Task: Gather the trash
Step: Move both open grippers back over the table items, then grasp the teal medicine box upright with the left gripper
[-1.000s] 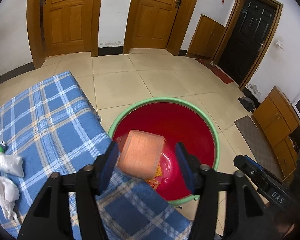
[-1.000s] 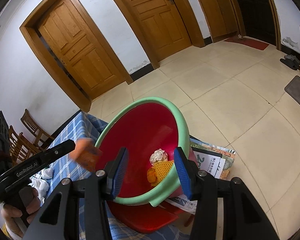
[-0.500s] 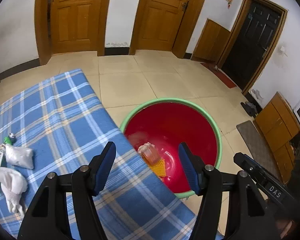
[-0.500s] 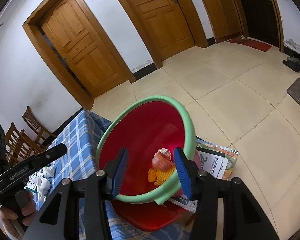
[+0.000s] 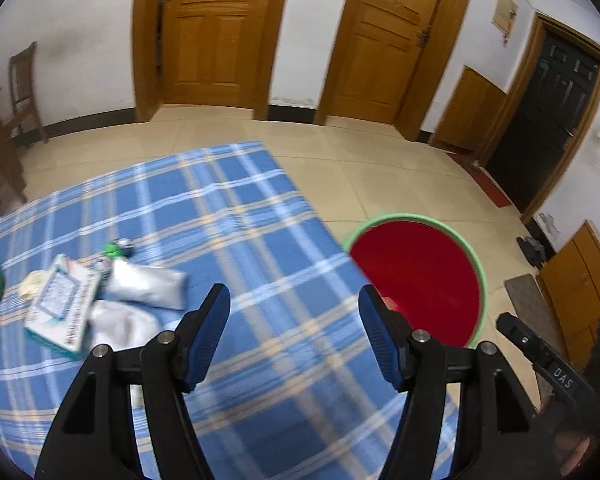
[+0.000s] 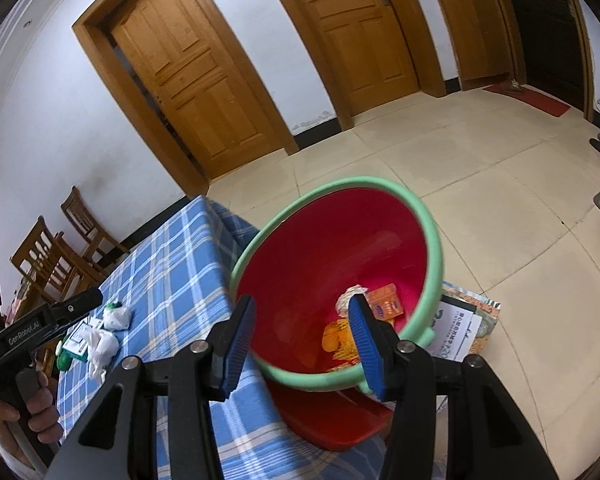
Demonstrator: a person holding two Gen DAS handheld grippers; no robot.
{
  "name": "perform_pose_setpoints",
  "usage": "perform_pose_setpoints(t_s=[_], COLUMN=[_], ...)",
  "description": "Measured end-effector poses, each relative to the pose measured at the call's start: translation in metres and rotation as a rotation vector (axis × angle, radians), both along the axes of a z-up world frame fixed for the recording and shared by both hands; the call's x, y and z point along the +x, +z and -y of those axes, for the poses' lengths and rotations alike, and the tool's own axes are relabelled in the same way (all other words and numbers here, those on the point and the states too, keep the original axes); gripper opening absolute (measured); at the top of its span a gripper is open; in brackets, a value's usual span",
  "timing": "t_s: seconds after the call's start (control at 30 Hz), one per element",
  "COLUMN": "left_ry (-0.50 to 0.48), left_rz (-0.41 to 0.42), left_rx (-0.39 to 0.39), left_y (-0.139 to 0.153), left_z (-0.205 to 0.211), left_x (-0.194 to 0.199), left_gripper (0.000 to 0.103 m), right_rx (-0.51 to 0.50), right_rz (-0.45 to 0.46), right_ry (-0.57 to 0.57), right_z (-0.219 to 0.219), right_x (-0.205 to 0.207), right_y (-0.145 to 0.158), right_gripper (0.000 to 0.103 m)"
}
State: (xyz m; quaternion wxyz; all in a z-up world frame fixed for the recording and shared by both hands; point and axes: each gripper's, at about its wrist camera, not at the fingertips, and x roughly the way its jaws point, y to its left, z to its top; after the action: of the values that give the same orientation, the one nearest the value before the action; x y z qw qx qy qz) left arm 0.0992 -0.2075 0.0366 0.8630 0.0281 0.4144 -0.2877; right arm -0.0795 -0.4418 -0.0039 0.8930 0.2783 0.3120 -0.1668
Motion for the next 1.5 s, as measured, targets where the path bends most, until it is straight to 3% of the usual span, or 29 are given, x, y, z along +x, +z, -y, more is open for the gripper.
perform_pose_setpoints(t_s=[0.53,0.83,0.97,1.0,1.07,1.17,1.27,1.33,1.5], left_ry=[0.229,0.379,0.394,0.393,0.389,0.387,0.391,0.39,0.372], left_rz=[0.053,-0.025,-0.053,-0.055,-0.059,-0.073,-0.089,-0.095,-0.066], left_rx=[0.074,0.047,0.018,0.014,0.006,-0.014,-0.043,-0.056,-0.089], left_y=[0.0,-0.021,-0.032,-0.035,-0.039,-0.044,-0.049,-0.05,-0.042], left_z=[-0.1,-0.145,-0.149,-0.149,-0.147,-0.147,-0.148,-0.148,-0.151], left_x=[0.031,0.048,0.049,0.049,0.05,0.053,0.055,0.055,0.046], left_gripper=[0.066,0.066,0.066,0.064,0.049,0.034,0.024,0.019,0.018], right_rx=[-0.011,-0.012,-0.014,-0.013,-0.012,-0.009,-0.01,-0.009,-0.026], right_rz=[-0.022,-0.047,-0.056,-0.058,-0.063,-0.07,-0.074,-0.076,-0.072], right_ry=[0.081,0.11,0.118,0.12,0.125,0.132,0.137,0.143,0.164], right_z=[-0.032,-0.043,-0.046,-0.046,-0.048,-0.05,-0.052,-0.053,-0.06], right_x=[0.018,0.026,0.029,0.029,0.03,0.031,0.032,0.033,0.038], right_y=[-0.002,-0.006,-0.007,-0.007,-0.009,-0.01,-0.011,-0.011,-0.006], right_gripper=[0.052,0.052,0.052,0.052,0.052,0.052,0.052,0.052,0.052])
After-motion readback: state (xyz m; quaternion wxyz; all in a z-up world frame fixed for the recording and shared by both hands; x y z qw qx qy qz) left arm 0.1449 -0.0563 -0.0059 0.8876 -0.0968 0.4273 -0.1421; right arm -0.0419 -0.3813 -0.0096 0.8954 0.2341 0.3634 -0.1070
